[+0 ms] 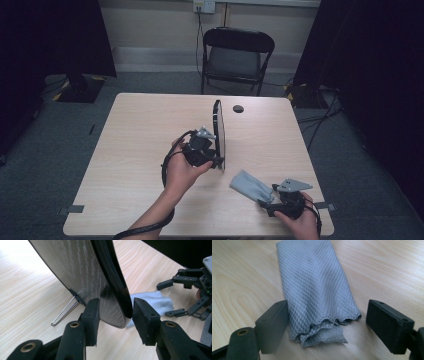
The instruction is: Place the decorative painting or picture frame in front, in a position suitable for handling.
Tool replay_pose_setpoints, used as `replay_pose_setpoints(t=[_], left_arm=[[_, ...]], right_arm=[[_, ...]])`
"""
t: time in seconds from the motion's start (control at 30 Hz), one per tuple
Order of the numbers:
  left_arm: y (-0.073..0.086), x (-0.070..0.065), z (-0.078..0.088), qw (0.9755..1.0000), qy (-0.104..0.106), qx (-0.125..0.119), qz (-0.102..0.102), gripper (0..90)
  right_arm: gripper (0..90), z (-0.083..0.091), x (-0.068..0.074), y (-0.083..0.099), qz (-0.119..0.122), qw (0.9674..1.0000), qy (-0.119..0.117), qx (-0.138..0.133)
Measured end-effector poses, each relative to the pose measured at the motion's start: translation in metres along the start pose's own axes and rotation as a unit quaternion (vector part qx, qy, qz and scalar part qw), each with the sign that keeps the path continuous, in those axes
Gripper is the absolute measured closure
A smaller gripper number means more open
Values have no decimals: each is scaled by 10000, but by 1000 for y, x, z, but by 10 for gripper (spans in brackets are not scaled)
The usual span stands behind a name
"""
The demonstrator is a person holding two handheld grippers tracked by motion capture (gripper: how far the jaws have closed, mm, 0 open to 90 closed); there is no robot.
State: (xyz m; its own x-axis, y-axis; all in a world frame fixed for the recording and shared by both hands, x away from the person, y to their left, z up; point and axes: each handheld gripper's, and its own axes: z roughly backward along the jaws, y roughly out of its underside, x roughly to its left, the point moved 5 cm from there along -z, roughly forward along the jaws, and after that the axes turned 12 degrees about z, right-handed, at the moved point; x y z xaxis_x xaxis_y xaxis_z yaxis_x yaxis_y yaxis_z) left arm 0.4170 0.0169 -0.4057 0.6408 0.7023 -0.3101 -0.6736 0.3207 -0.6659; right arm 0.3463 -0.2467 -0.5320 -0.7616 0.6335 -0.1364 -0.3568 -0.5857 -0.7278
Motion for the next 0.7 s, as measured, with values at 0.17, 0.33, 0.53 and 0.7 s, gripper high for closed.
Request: replay_pose_setpoints(t=[0.17,0.33,0.53,0.7], left_arm=[[1,3,1,10000,-8,39,85,607],[-2,9,2,9995,-125,-18,299,520],[-8,6,-2,9987,-157,109,474,577],[-9,6,-4,9983,-175,116,546,583]], right_arm=[[185,0,0,0,1,10000,0,-1],[184,0,0,0,13,10000,25,0],[183,-1,0,0,31,10000,28,1],[183,-1,1,-1,33,10000,29,8]])
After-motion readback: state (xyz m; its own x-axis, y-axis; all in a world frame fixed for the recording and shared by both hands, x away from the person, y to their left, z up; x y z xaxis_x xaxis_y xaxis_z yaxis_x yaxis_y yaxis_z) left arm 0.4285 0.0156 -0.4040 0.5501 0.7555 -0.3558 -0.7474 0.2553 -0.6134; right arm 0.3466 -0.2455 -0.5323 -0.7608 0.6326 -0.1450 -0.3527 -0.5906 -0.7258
